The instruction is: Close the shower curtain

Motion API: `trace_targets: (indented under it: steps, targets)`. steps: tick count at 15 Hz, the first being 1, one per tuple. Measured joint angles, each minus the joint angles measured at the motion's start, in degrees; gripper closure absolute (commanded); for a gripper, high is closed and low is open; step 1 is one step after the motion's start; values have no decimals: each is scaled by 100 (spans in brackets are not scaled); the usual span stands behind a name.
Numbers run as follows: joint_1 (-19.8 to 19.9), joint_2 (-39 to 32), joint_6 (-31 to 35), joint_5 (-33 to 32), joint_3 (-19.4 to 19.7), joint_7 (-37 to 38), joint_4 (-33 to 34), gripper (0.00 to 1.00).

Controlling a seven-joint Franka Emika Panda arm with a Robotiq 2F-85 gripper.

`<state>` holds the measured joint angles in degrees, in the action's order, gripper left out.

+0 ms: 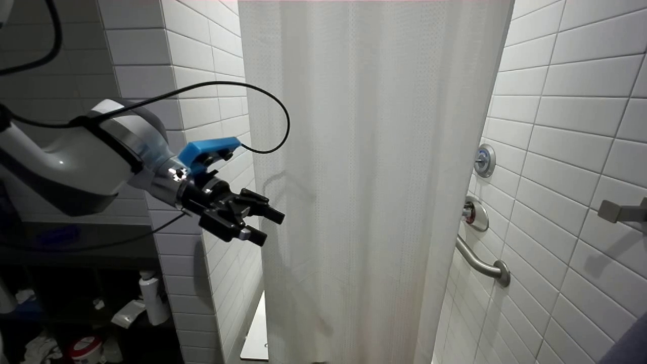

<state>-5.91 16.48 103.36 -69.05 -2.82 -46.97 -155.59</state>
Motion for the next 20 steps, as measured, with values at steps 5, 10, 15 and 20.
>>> trace_targets:
  steps: [5,10,15,20]
  targets:
    - [-1,0,-15,-12,-8,-14,0,0]
    - [3,-57,-12,186,72,108,-8,0]
    - [24,-123,-193,-1253,69,475,30,0]
    - [6,-132,-185,-2897,-17,321,150,0]
